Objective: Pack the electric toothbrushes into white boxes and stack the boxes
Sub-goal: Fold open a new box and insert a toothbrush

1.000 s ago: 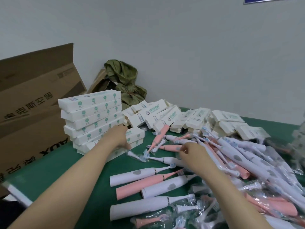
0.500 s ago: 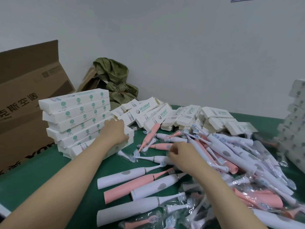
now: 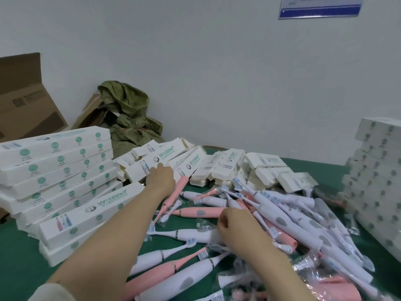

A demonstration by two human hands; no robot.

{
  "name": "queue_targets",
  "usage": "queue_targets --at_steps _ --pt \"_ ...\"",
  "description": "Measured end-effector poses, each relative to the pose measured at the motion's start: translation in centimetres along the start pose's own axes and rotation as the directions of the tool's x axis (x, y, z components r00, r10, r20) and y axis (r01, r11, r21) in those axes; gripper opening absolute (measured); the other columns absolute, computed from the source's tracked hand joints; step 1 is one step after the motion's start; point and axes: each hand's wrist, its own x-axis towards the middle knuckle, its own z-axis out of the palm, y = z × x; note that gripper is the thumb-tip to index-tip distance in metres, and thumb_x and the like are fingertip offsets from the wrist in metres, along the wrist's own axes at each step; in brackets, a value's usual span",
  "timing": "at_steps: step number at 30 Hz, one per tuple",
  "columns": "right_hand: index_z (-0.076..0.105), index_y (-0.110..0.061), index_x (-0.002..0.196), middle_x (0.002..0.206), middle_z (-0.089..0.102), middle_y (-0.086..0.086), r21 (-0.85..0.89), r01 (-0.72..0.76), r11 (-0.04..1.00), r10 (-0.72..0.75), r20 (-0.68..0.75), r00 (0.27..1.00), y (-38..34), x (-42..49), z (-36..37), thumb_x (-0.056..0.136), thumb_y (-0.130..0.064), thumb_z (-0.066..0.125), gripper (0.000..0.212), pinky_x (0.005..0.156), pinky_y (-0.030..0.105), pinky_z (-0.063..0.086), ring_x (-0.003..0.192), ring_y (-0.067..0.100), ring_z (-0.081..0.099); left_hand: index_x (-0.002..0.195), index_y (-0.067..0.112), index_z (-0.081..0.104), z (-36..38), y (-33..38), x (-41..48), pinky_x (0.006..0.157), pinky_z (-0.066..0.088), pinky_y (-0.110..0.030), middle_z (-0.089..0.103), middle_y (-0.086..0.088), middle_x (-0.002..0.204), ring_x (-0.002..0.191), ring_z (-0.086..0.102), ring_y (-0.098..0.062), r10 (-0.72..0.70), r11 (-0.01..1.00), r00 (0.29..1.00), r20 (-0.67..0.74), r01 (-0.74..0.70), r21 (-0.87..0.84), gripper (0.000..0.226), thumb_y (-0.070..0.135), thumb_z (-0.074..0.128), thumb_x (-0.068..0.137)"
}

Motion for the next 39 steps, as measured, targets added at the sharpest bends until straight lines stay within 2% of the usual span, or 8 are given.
queue_targets --at_steps 6,11,18,22,26,31,35,39 --pt "0.062 -0.012 0.092 0.097 0.057 0.003 -0.010 -0.023 1.000 0.024 0.021 1.000 0.3 0.0 0.0 0.095 -0.017 0.038 0.025 0.064 0.029 0.044 0.070 0.015 0.050 0.104 0.005 0.054 0.9 1.2 0.4 0.069 0.037 -0.030 0.055 -0.016 0.116 0.091 0.051 -0.027 0.006 0.967 1.000 -0.022 -0.011 -0.254 0.020 0.022 0.054 0.094" --pt "0.062 -0.010 0.095 0.093 0.063 0.005 0.001 -0.043 0.999 0.043 0.023 0.999 0.3 -0.2 -0.1 0.094 -0.017 0.038 0.025 0.071 0.031 0.048 0.079 0.020 0.057 0.112 0.002 0.060 -0.2 1.6 0.3 0.085 0.037 -0.024 0.060 -0.014 0.118 0.109 0.054 -0.026 -0.123 0.801 0.977 -0.176 -0.007 -0.599 0.026 0.003 0.062 0.085" --pt "0.064 -0.011 0.095 0.088 0.064 0.005 0.016 -0.024 1.000 0.024 -0.007 1.000 -0.3 0.1 -1.0 0.095 -0.017 0.041 0.025 0.067 0.030 0.048 0.071 0.018 0.054 0.098 0.013 0.068 -8.6 2.3 -4.1 0.082 0.038 -0.018 0.065 0.004 0.098 0.094 0.057 -0.011 -0.098 0.670 0.797 -0.596 -0.391 -0.631 0.013 0.008 0.060 0.088" --pt "0.051 -0.017 0.126 0.118 0.060 0.002 0.146 0.088 0.985 -0.047 -0.264 0.963 -0.8 -0.1 -1.1 0.088 -0.026 0.059 0.039 0.077 0.024 0.040 0.100 0.017 0.055 0.098 0.018 0.067 -12.8 2.6 -9.1 0.079 0.039 -0.003 0.062 0.017 0.090 0.084 0.055 0.007 0.009 0.596 0.754 -0.656 -0.531 -0.602 0.016 0.012 0.067 0.083" --pt "0.025 -0.027 0.144 0.141 0.039 -0.007 0.382 0.342 0.858 -0.165 -0.425 0.890 -2.7 -0.8 -2.2 0.069 -0.049 0.075 0.092 0.099 0.022 0.031 0.128 0.008 0.037 0.094 0.013 0.069 -14.2 4.3 -14.1 0.081 0.041 -0.002 0.061 0.023 0.087 0.085 0.057 0.017 0.075 0.468 0.696 -0.714 -0.657 -0.591 0.016 0.008 0.072 0.079" --pt "0.046 -0.035 0.102 0.094 0.058 -0.018 0.493 0.470 0.732 -0.158 -0.549 0.821 -5.2 -2.0 -3.7 0.067 -0.049 0.067 0.043 0.074 0.029 0.052 0.091 0.001 0.057 0.095 0.024 0.067 -14.5 5.7 -17.6 0.086 0.048 -0.017 0.069 0.015 0.094 0.095 0.063 0.002 0.110 0.250 0.704 -0.702 -0.703 -0.666 0.020 0.016 0.074 0.079" --pt "0.054 -0.028 0.101 0.095 0.065 -0.012 0.624 0.477 0.619 -0.152 -0.500 0.852 -5.1 -2.3 -4.8 0.065 -0.033 0.065 0.039 0.084 0.036 0.055 0.095 0.006 0.064 0.123 0.041 0.047 -14.4 4.4 -17.2 0.104 0.034 -0.017 0.051 0.021 0.129 0.126 0.043 0.003 0.317 0.231 0.721 -0.616 -0.689 -0.687 0.057 0.042 0.072 0.071" --pt "0.058 -0.020 0.102 0.095 0.068 -0.005 0.787 0.448 0.424 -0.243 -0.378 0.893 -4.9 -2.2 -4.7 0.070 -0.008 0.067 0.036 0.080 0.027 0.055 0.095 0.010 0.067 0.117 0.029 0.058 -13.3 3.7 -16.4 0.096 0.046 -0.028 0.063 0.009 0.116 0.111 0.059 -0.008 0.454 0.065 0.752 -0.478 -0.563 -0.824 0.040 0.021 0.068 0.079"
